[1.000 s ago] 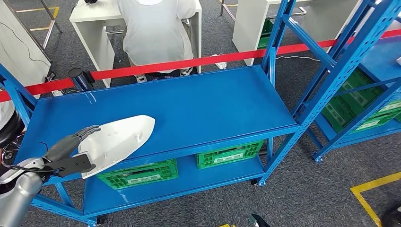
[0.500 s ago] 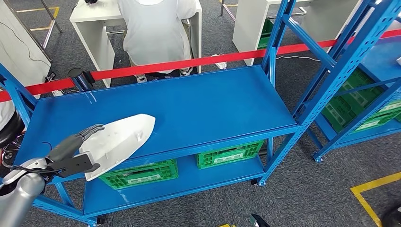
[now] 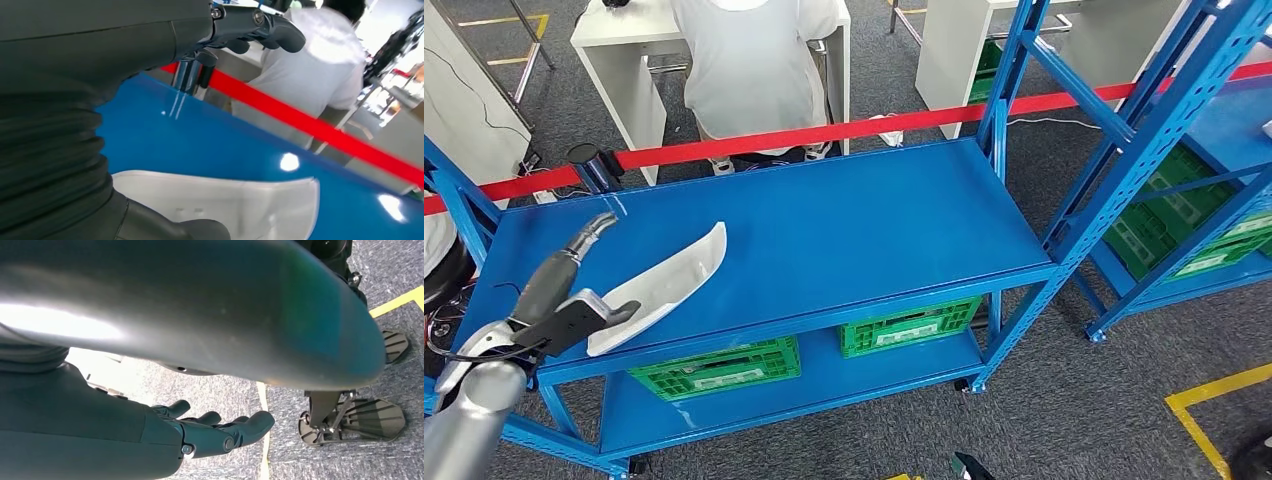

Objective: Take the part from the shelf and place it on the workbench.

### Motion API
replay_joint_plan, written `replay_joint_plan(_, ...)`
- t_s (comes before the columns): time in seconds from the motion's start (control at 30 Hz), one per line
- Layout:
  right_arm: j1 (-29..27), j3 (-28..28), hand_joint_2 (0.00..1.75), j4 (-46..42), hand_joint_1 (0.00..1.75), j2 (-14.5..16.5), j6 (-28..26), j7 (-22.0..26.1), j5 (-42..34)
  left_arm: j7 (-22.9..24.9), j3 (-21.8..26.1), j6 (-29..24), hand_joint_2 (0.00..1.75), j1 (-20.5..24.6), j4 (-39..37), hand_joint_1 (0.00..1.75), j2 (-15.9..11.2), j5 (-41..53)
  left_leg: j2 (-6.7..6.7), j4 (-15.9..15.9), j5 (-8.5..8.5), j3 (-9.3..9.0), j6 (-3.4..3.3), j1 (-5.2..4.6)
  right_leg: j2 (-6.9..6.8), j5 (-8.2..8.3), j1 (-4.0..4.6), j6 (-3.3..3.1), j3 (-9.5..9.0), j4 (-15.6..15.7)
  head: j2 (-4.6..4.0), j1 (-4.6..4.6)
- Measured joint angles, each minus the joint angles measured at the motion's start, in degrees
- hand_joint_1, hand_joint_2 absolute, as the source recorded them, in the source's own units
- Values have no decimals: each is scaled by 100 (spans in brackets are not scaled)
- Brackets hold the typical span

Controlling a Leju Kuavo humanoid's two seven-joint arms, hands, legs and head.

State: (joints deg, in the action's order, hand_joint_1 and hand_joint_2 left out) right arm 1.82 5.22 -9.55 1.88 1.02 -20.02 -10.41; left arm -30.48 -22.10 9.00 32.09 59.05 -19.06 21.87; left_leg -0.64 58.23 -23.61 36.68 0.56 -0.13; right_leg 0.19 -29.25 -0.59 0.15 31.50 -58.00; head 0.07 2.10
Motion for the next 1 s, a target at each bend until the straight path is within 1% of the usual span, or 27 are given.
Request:
replay_joint_plan(0.17, 0, 1, 0, 0, 0, 0, -2, 0, -35, -142, 132, 471, 175, -12, 445, 0, 1, -215, -1, 0, -1, -1, 1, 0, -2, -2, 1, 1, -2, 0, 0, 0)
replay_joint_plan(0.33, -1, 5, 0, 0, 0, 1, -26, 0, -54, -178, 132, 605, 175, -148, 879, 0, 1, -226, 0, 0, -2, -1, 0, 0, 0, -2, 0, 2, -4, 0, 0, 0)
replay_joint_plan(0.43, 0, 11, 0, 0, 0, 1, -13, 0, -55, -178, 126, 838, 175, -278, 1167, 0, -22, -268, -1, 0, -5, -1, -3, -1, -1, -4, -1, 4, -5, 0, 0, -1)
replay_joint_plan(0.53, -4, 14, 0, 0, 0, 1, 3, 0, -53, -192, 103, 1121, 175, -434, 1427, 0, -101, -280, 1, 0, -7, -1, -1, -1, 1, -5, -1, 4, -3, 0, 0, -1)
replay_joint_plan(0.73, -7, 17, 0, 0, 0, 1, 3, 0, -51, -219, 37, 1370, 175, -652, 1702, 0, -234, -160, -1, -1, -9, -3, 1, -1, -1, -13, 0, 5, -5, 0, 0, 0)
replay_joint_plan(0.87, -17, 17, 0, 0, 0, 0, -3, 0, -33, -269, -114, 1668, 175, -902, 1852, 0, -415, 38, 5, -1, -13, -7, 1, -1, 4, -15, 0, 4, -6, 0, 0, 0)
replay_joint_plan(1.0, -23, 17, 0, 0, 0, 0, -7, 0, 1, -240, -264, 1795, 175, -1223, 2081, 0, -587, 149, 4, -1, -20, -9, 5, -1, 4, -23, -1, 4, -6, 0, 0, -1)
